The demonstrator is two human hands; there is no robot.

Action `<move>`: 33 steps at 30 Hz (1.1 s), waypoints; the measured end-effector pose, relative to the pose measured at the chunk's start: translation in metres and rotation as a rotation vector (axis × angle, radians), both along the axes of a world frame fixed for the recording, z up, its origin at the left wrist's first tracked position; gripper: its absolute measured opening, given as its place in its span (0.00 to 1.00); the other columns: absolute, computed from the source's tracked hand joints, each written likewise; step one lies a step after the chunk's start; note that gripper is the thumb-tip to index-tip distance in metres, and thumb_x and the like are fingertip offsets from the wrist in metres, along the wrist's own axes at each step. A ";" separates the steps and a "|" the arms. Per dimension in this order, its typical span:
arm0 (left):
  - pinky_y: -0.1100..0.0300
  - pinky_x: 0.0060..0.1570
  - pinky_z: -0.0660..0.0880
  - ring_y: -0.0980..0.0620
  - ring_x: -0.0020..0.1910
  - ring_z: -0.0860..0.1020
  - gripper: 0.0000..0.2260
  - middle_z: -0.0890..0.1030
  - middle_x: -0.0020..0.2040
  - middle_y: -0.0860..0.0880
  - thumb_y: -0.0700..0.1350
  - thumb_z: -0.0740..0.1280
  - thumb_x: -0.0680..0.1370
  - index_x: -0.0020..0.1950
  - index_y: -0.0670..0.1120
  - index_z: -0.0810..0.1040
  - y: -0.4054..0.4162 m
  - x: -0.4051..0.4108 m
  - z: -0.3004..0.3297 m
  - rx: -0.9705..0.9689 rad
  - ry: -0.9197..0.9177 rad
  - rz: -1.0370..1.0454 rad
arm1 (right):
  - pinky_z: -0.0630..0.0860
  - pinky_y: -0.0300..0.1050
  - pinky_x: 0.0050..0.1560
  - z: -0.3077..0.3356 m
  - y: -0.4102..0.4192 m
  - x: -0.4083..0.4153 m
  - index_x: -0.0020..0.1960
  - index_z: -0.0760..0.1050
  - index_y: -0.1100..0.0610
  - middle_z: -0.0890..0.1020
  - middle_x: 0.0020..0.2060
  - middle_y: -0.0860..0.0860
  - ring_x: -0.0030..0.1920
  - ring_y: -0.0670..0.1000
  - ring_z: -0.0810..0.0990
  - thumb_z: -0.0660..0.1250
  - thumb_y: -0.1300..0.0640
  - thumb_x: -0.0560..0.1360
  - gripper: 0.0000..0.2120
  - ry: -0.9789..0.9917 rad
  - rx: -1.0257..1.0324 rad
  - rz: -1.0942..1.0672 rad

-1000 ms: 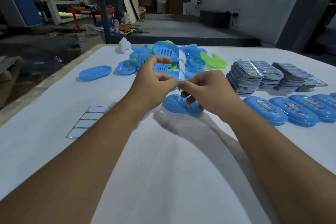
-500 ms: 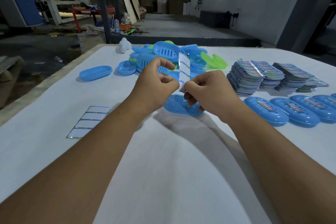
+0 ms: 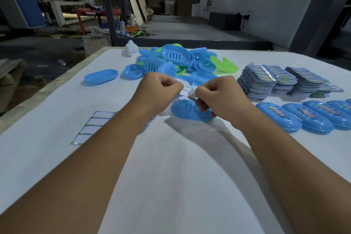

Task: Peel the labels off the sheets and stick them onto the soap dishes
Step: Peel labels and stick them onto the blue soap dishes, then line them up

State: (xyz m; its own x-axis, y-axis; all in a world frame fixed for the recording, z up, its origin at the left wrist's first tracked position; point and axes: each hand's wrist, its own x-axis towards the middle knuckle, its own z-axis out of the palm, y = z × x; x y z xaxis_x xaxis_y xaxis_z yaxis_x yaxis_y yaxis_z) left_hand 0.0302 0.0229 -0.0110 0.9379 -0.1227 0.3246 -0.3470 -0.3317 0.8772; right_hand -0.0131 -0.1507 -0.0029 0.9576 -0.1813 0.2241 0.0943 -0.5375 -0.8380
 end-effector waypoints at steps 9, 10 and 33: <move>0.57 0.48 0.81 0.55 0.37 0.85 0.06 0.86 0.35 0.53 0.40 0.77 0.72 0.45 0.48 0.83 0.008 0.003 0.005 0.008 0.073 -0.001 | 0.72 0.36 0.23 0.000 -0.004 0.001 0.28 0.81 0.58 0.85 0.28 0.51 0.26 0.45 0.80 0.66 0.57 0.72 0.15 0.021 -0.025 -0.039; 0.57 0.48 0.81 0.55 0.36 0.85 0.06 0.86 0.35 0.53 0.40 0.77 0.72 0.45 0.48 0.83 0.009 0.003 0.006 0.020 0.081 0.007 | 0.72 0.36 0.23 0.000 -0.005 0.001 0.28 0.81 0.58 0.85 0.28 0.51 0.27 0.45 0.79 0.66 0.57 0.72 0.15 0.028 -0.025 -0.045; 0.61 0.34 0.80 0.53 0.30 0.82 0.02 0.84 0.32 0.45 0.38 0.71 0.70 0.42 0.41 0.81 0.039 0.012 0.023 0.105 0.458 0.095 | 0.72 0.35 0.23 -0.001 -0.018 0.005 0.37 0.83 0.62 0.84 0.27 0.49 0.23 0.44 0.76 0.66 0.56 0.74 0.13 0.120 -0.021 -0.122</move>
